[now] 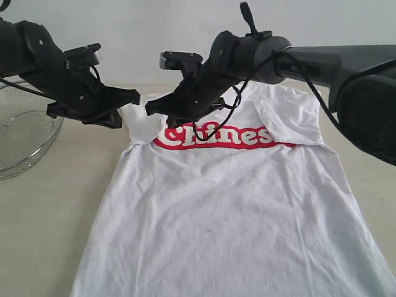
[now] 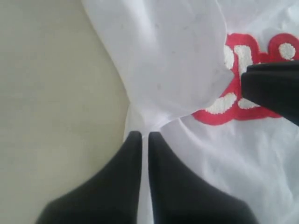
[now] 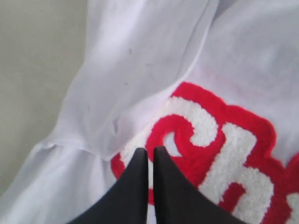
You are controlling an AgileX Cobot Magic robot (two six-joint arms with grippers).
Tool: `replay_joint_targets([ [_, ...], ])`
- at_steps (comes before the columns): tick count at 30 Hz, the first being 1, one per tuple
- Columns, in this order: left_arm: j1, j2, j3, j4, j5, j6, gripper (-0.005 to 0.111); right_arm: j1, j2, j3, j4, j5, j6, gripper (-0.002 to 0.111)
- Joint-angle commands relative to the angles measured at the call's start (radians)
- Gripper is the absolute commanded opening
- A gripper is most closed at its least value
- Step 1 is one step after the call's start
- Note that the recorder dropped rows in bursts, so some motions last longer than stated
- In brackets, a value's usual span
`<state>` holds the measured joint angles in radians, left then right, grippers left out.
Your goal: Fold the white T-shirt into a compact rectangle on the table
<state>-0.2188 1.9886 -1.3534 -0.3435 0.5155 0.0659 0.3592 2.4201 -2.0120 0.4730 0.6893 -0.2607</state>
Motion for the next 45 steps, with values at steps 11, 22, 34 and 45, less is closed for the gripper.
replay_joint_targets([
  [11, -0.002, 0.013, -0.019, -0.142, -0.033, 0.144, 0.005, -0.081, -0.134, 0.128, -0.091, 0.136, 0.057, 0.000],
  [22, -0.002, 0.212, -0.262, -0.244, 0.032, 0.250, 0.005, -0.118, -0.555, 0.728, -0.022, -0.118, -0.037, 0.000],
  [34, -0.021, 0.375, -0.479, -0.251, 0.096, 0.264, 0.005, -0.118, -0.856, 1.085, -0.007, -0.204, -0.062, 0.000],
  [45, -0.104, 0.411, -0.484, -0.242, 0.095, 0.264, 0.005, -0.118, -0.923, 1.092, -0.010, -0.223, -0.085, 0.000],
])
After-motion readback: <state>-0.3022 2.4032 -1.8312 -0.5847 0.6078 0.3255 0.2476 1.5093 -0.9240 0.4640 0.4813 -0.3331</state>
